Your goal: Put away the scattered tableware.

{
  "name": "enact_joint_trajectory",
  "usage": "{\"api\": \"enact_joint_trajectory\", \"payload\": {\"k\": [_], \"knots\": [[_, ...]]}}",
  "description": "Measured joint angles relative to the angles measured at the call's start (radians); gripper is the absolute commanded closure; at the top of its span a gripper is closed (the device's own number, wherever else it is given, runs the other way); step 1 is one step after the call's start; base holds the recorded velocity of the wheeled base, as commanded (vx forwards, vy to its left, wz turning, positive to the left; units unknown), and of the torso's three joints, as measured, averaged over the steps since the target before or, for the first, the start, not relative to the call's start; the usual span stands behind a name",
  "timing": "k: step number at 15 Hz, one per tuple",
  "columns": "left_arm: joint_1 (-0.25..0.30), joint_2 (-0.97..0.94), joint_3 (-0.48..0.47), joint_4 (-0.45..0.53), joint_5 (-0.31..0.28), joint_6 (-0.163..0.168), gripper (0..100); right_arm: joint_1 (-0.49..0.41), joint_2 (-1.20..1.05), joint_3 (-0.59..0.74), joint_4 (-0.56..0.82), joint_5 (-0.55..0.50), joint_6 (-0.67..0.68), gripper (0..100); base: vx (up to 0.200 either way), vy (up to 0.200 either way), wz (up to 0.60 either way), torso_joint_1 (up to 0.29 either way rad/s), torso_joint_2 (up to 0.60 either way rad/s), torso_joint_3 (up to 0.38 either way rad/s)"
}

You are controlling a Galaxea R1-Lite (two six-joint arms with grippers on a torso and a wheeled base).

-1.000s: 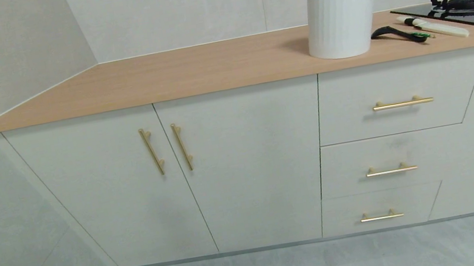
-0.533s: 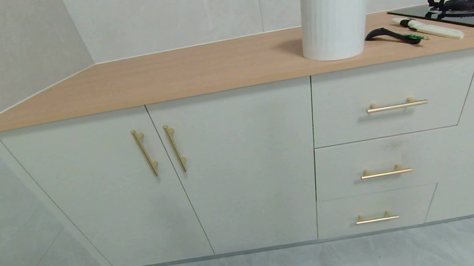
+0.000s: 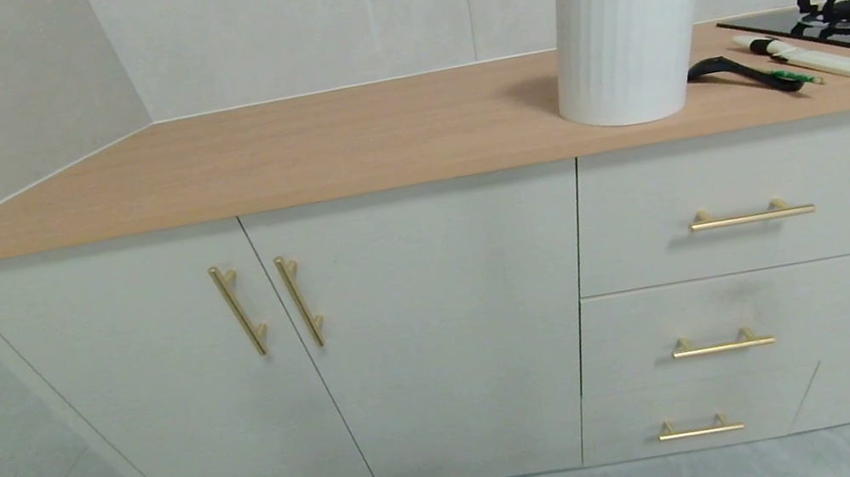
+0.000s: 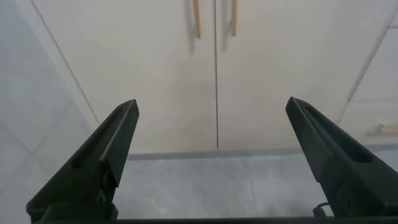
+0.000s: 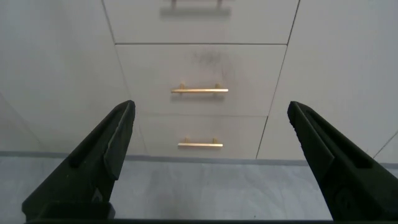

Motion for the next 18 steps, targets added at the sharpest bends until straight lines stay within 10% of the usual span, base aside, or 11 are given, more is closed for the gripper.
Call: {"api": "enact_joint_trajectory", "payload": {"k": [18], "knots": [[-0.001,0.0,0.0,0.001,0.0,-0.002,0,0.0,0.0,0.0,0.0,0.0,-0.001,0,0.0,0.0,-0.03,0.0,0.0,0.0]]}}
